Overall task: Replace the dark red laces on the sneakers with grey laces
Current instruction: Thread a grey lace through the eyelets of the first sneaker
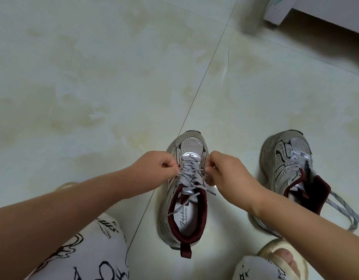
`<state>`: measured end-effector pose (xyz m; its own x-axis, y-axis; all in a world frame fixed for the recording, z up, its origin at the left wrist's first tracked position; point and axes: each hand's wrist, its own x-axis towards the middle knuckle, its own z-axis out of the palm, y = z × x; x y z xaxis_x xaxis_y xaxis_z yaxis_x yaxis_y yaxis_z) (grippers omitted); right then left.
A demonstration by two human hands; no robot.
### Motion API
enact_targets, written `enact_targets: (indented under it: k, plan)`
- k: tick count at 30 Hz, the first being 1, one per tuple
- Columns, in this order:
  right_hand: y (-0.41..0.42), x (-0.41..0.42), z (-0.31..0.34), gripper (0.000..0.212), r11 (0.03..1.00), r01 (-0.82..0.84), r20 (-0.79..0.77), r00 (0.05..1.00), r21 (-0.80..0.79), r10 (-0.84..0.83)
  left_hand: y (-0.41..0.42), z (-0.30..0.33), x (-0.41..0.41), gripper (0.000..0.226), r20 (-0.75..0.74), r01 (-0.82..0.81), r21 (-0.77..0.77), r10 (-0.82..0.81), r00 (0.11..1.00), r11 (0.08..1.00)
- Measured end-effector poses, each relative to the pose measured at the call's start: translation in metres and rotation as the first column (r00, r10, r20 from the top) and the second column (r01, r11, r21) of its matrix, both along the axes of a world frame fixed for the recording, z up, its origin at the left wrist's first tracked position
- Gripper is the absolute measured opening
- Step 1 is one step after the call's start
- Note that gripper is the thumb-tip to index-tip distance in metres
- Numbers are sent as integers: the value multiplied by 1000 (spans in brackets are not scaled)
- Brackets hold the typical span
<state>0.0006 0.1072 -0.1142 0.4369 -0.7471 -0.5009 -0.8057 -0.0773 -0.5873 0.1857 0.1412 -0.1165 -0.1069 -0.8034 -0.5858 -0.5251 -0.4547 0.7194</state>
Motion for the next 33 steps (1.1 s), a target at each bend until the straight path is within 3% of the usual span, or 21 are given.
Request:
enact_targets:
  k: [6,10,18,20,23,25,29,31,33]
  plan:
    - [-6,4,-1,19,910,355,130,913,215,-387,1,4,-5,8,84,151,-136,-141,986,979]
    - [-15,11,-2,12,974,144,16,989,175,-149,3,5,-7,9,92,144,-207,-128,988,968]
    - [-15,11,0,19,987,-44,15,999,154,42,5,0,-11,15,130,132,-197,-107,986,972]
    - [-11,13,-4,20,998,2,-11,1000,63,-1,6,-2,-13,17,161,148,-208,-116,980,967]
    - [-3,17,-10,10,974,206,-19,978,-94,-209,5,-3,-19,15,230,203,-235,-148,962,950]
    - [-1,14,-14,14,952,304,51,952,-40,-302,4,-3,-21,17,281,223,-237,-153,947,945]
    - [-9,0,-11,22,869,342,220,874,357,-434,4,-5,-22,14,275,140,-225,-75,958,964]
    - [-13,-2,-8,19,891,265,215,908,369,-360,4,-5,-23,12,264,115,-216,-56,963,970]
    - [-15,0,-8,24,950,171,147,966,261,-214,3,-5,-23,13,257,108,-211,-52,965,971]
